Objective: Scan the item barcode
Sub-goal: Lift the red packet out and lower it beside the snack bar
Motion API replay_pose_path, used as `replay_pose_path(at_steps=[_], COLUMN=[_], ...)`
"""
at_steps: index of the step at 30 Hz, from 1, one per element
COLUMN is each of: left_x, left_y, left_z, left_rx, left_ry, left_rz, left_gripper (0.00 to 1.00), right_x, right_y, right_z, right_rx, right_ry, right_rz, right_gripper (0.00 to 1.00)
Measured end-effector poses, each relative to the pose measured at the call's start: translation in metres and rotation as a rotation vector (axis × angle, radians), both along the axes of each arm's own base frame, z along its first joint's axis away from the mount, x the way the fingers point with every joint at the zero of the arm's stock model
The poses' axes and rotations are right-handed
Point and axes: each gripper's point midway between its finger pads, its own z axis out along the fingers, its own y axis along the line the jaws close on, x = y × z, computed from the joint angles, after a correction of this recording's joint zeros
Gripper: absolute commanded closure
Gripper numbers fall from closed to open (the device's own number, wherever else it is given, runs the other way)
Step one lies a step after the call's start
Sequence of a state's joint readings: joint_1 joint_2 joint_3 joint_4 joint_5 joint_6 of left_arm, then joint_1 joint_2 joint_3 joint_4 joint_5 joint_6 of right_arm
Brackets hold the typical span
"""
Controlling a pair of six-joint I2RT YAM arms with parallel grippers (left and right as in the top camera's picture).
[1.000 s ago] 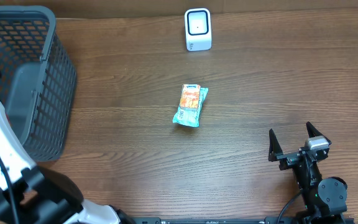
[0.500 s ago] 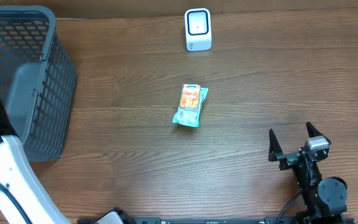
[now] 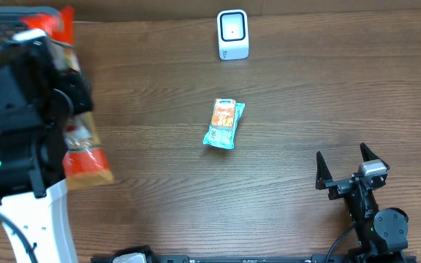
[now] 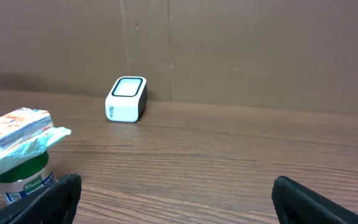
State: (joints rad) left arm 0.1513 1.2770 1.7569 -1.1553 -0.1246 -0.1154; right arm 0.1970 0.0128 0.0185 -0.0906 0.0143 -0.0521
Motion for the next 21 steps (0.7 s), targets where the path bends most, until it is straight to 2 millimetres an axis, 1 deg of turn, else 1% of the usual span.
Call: replay_pose_path(at_steps=[2, 3, 4, 6, 7, 10, 13, 15, 17, 18, 21], left_x=[0.001, 0.005, 0.007, 0.015, 0.020, 0.036, 0.048, 0.052, 0.055, 0.057, 0.060], left_y=[-0.013, -0.024, -0.028, -0.045, -0.052, -0.074, -0.093, -0.105, -0.116, -0.120, -0.134], left_z=[-0.016, -0.032, -0.040, -0.071, -0.089, -0.159, -0.228, -0.262, -0.286, -0.294, -0.310], left_rx=[-0.025, -0.047, -0.055, -0.077, -0.083, -0.101, -0.123, -0.144, -0.159, -0.165, -0.167], left_ry=[0.064, 0.116, 0.139, 0.213, 0.250, 0.381, 0.488, 0.525, 0.544, 0.546, 0.562], left_rz=[-0.026, -0.050, -0.059, -0.099, -0.116, -0.163, -0.194, -0.210, -0.227, -0.231, -0.256], left_gripper=[0.96, 0.96, 0.96, 0.96, 0.96, 0.96, 0.96, 0.96, 0.96, 0.96, 0.96], right_x=[0.000, 0.000, 0.000, 0.000, 0.000, 0.000, 0.000, 0.000, 0.000, 0.000, 0.000], right_y=[0.000, 0.000, 0.000, 0.000, 0.000, 0.000, 0.000, 0.000, 0.000, 0.000, 0.000], right_z=[0.000, 0.000, 0.000, 0.000, 0.000, 0.000, 0.000, 0.000, 0.000, 0.000, 0.000], right_rx=[0.000, -0.001, 0.000, 0.000, -0.001, 0.000, 0.000, -0.001, 0.000, 0.000, 0.000], right_ry=[-0.001, -0.001, 0.000, -0.001, -0.001, -0.001, -0.001, -0.001, -0.001, 0.000, 0.000], right_rz=[0.000, 0.000, 0.000, 0.000, 0.000, 0.000, 0.000, -0.001, 0.000, 0.000, -0.001], right_gripper=[0.00, 0.00, 0.00, 0.00, 0.00, 0.00, 0.00, 0.00, 0.00, 0.00, 0.00])
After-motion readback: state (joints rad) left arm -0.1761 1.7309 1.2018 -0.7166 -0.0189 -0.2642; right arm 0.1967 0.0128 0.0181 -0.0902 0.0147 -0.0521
